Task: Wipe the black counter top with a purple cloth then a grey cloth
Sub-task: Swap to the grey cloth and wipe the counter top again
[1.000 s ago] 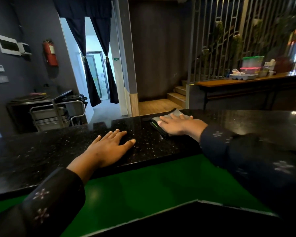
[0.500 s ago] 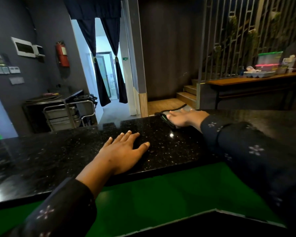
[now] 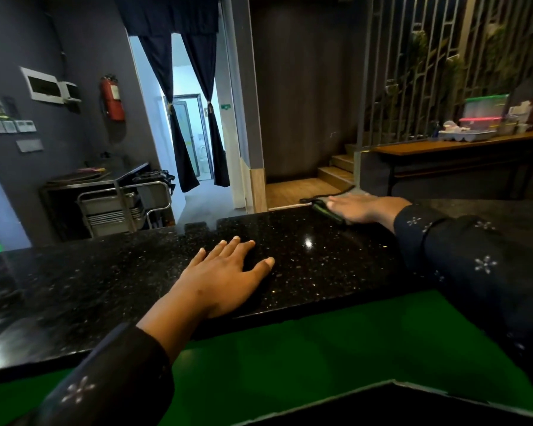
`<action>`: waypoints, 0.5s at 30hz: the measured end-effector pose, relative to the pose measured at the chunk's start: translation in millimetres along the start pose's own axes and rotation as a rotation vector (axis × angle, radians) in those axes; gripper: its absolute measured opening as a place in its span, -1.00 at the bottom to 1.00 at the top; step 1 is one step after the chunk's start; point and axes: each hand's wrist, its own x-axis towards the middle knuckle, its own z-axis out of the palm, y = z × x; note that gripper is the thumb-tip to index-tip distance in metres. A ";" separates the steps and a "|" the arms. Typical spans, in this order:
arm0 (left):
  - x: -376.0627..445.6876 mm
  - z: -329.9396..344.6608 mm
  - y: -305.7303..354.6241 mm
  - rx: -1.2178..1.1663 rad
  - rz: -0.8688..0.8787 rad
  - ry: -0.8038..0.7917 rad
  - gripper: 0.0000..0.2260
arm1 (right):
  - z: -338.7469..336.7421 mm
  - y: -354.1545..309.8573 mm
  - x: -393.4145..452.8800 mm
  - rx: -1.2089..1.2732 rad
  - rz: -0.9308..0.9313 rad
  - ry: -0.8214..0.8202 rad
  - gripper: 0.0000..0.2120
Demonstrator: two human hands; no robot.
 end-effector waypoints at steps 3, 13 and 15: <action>3.1 1.2 -0.1 0.002 -0.008 0.005 -0.37 | 2.1 10.6 17.3 -0.001 0.078 -0.024 -0.10; -5.6 -4.7 4.3 -0.013 -0.005 -0.021 -0.51 | 29.4 -89.3 -112.7 -0.053 -0.276 -0.076 -0.49; -7.3 -4.3 3.1 -0.027 -0.002 -0.022 -0.52 | 33.9 -69.6 -145.4 -0.059 -0.324 -0.054 -0.52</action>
